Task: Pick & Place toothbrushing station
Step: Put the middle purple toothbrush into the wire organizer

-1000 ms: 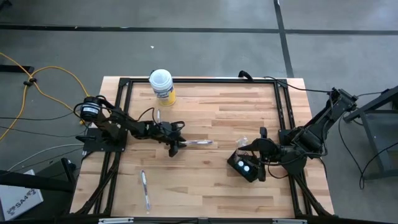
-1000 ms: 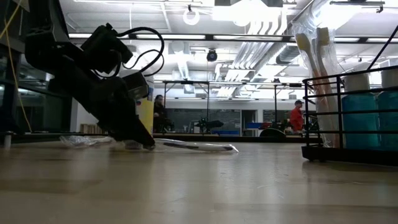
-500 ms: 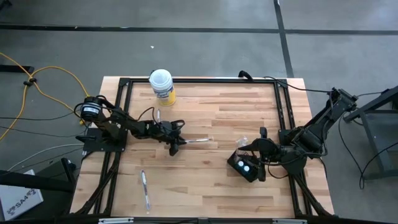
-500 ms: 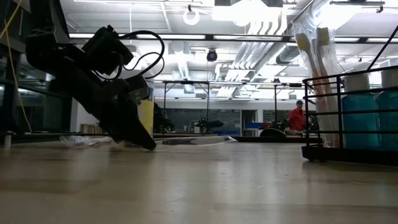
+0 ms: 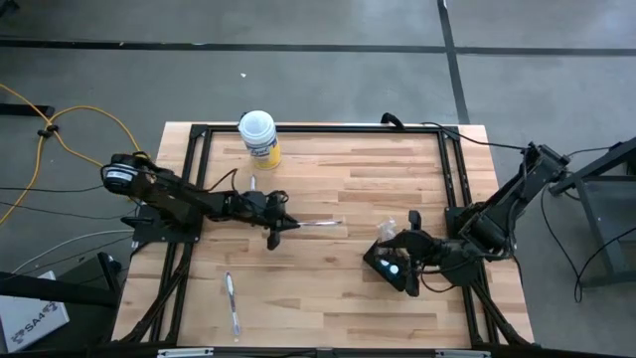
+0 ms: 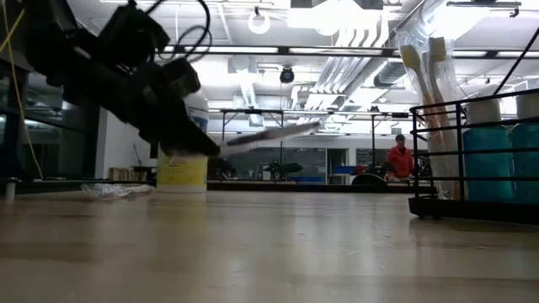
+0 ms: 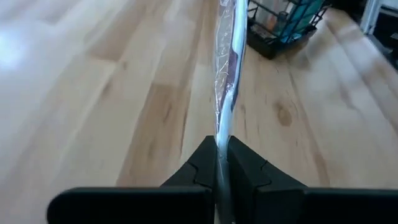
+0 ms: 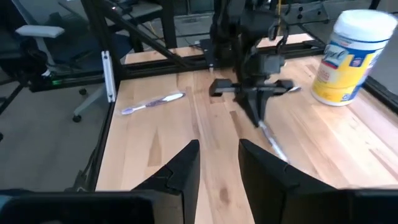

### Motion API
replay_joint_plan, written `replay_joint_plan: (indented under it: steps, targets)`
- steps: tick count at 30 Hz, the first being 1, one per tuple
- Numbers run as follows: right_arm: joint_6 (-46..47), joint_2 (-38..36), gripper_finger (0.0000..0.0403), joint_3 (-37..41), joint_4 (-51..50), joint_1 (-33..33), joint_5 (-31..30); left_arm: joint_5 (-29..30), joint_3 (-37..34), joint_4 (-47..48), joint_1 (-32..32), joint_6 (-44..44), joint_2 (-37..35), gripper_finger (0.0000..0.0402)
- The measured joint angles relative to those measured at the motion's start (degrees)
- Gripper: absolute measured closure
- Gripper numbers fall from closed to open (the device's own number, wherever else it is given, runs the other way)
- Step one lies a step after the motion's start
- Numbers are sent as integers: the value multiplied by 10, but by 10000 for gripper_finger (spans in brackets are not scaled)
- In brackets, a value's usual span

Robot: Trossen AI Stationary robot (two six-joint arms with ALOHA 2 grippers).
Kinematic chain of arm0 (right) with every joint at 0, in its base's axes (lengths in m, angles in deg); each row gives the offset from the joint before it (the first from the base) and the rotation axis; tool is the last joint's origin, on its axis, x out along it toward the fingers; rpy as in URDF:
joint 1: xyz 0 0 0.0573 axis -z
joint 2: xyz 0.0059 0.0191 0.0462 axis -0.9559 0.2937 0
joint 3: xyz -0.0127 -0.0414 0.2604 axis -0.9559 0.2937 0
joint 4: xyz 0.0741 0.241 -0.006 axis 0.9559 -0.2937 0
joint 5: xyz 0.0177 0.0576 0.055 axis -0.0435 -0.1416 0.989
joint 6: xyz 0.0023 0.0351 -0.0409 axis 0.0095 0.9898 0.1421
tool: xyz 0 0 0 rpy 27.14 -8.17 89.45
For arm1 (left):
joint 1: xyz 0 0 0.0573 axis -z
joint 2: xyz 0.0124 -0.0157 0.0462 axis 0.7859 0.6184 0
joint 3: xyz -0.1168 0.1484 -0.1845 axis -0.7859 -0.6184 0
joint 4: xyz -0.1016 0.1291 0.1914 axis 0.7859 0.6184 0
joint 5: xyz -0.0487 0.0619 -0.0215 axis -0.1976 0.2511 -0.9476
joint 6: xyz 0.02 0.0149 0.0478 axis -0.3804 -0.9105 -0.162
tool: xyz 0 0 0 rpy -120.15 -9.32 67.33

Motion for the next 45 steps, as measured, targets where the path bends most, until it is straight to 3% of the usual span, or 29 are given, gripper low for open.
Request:
replay_joint_plan:
  steps: [7, 11, 15, 25, 34, 45]
  targets:
    - [-2, 10, 300, 0, 48, -1, 27, 126, 16, 58, 69, -146, -58, 392]
    - [-8, 10, 300, 0, 67, -1, 29, 227, 50, 81, 128, -270, -61, 392]
    - [16, 9, 300, 0, 65, 0, 43, 288, 106, 138, 174, -358, -61, 392]
    - [64, 9, 300, 0, 65, 8, 103, 292, 240, 270, 243, -450, -61, 392]
    - [87, 9, 300, 0, 64, 8, 118, 293, 319, 345, 258, -519, -53, 392]
    - [132, 10, 300, 0, 64, 8, 150, 293, 407, 355, 276, -708, 38, 393]
